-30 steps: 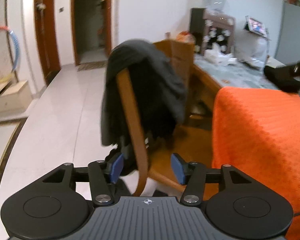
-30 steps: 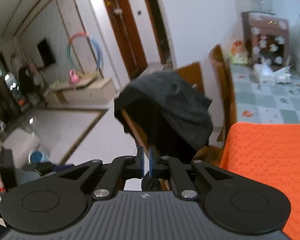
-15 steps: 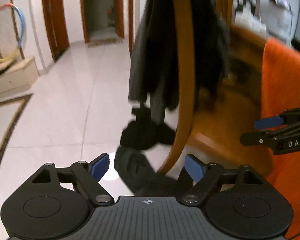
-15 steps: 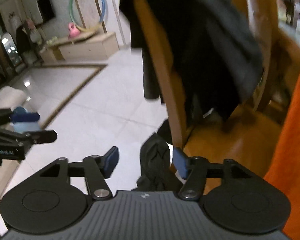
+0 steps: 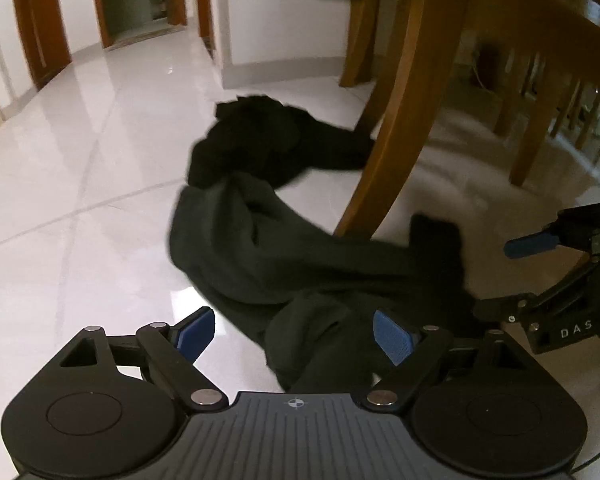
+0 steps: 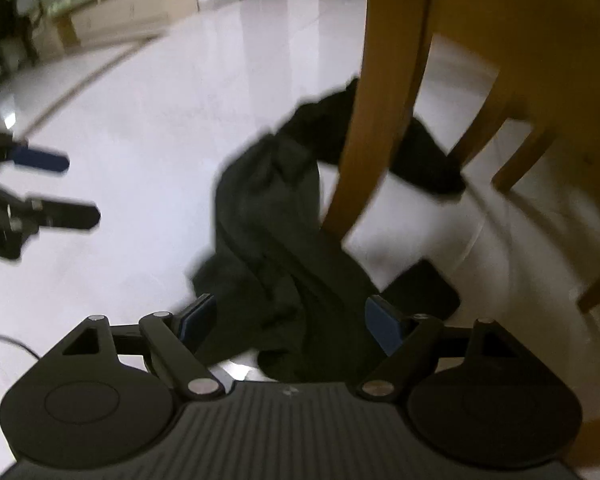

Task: Fold clothes

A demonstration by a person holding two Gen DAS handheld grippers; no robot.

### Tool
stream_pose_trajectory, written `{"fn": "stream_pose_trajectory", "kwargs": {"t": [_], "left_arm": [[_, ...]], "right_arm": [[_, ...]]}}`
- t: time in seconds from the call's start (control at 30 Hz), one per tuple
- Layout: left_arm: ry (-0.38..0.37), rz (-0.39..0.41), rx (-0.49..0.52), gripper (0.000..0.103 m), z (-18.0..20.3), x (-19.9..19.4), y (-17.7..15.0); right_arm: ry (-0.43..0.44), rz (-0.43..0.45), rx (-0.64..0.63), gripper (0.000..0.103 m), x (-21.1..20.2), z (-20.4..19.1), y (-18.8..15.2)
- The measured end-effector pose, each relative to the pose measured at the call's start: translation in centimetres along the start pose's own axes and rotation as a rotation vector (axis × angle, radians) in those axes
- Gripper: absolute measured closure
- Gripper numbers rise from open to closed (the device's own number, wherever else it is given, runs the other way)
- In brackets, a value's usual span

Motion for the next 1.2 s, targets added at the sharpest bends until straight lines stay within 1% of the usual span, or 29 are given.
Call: {"fn": "stream_pose_trajectory", "kwargs": {"t": [0.03, 0.1, 0.17, 0.3, 0.37, 0.43, 0.47, 0.5, 0.53, 0.57, 0.6, 0.63, 0.67, 0.73, 0.83, 0.97, 1.1, 1.17, 1.2], "left_arm": [[-0.008, -0.001, 0.009, 0.016, 0.1, 2.5, -1.5], [-0.030, 0.005, 0.013, 0.016, 1.0, 6.4, -3.0], [-0.049, 0.012, 0.020, 0.016, 1.9, 10.0, -4.3], [-0.079, 0.030, 0.031, 0.016, 3.5, 14.6, -5.3], [-0.091, 0.025, 0.032, 0.017, 3.9, 16.4, -5.5], [-0.083, 0.034, 0.013, 0.029, 3.7, 15.6, -5.1], [-0.078, 0.039, 0.003, 0.044, 3.5, 15.2, -4.9], [-0.074, 0.043, -0.007, 0.059, 3.4, 14.8, -4.7], [-0.070, 0.048, -0.017, 0.068, 3.3, 14.4, -4.5], [-0.065, 0.053, -0.027, 0.077, 3.1, 14.0, -4.3], [-0.061, 0.058, -0.037, 0.083, 3.0, 13.6, -4.1], [-0.057, 0.062, -0.046, 0.084, 2.9, 13.2, -3.9], [-0.053, 0.067, -0.056, 0.085, 2.7, 12.8, -3.7], [-0.044, 0.077, -0.076, 0.087, 2.4, 12.0, -3.3], [-0.027, 0.100, -0.103, 0.088, 1.2, 5.7, -0.6], [-0.002, 0.142, -0.115, 0.088, -0.6, -4.6, 5.0], [0.016, 0.182, -0.130, 0.088, -2.3, -16.3, 11.7], [0.016, 0.195, -0.129, 0.088, -2.9, -21.9, 15.0], [0.013, 0.199, -0.127, 0.088, -3.2, -24.7, 16.6]], "right_arm": [[-0.009, -0.001, -0.002, 0.017, 2.4, 0.9, -1.1], [-0.027, 0.007, -0.014, 0.017, 6.1, 2.5, -3.4], [-0.050, 0.011, -0.025, 0.017, 8.7, 4.5, -4.2], [-0.097, 0.020, -0.047, 0.017, 13.8, 8.6, -5.8], [-0.073, 0.030, -0.040, 0.015, 14.8, 9.7, -5.5], [-0.041, 0.030, -0.034, 0.013, 15.4, 10.4, -5.3], [-0.021, 0.022, -0.031, 0.014, 15.4, 10.6, -5.2], [-0.001, 0.020, -0.031, 0.019, 15.4, 10.4, -5.1], [0.019, 0.019, -0.030, 0.027, 15.4, 10.3, -5.0], [0.040, 0.017, -0.029, 0.047, 15.3, 10.1, -4.9], [0.060, 0.016, -0.028, 0.069, 15.3, 9.9, -4.8], [0.080, 0.014, -0.028, 0.080, 15.2, 9.7, -4.8], [0.089, 0.010, -0.032, 0.085, 14.8, 9.3, -4.6], [0.103, 0.019, -0.033, 0.087, 12.6, 8.0, -4.2], [0.140, 0.037, -0.014, 0.088, 8.4, 5.7, -3.1], [0.216, 0.056, 0.022, 0.088, -0.3, 1.4, 0.7], [0.292, 0.083, 0.063, 0.089, -10.9, -3.0, 5.6], [0.320, 0.106, 0.086, 0.089, -16.9, -4.9, 8.3], [0.317, 0.114, 0.100, 0.089, -19.9, -5.3, 9.4]]}}
Point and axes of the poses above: each gripper's, at about its wrist camera, not at the fingertips, and x roughly the way its jaws point, z to its right, y to its top, the point moved 9 cm from there along x, roughly the way its jaws point, and after that the axes turned 7 degrees about y, right-handed, at the moved point
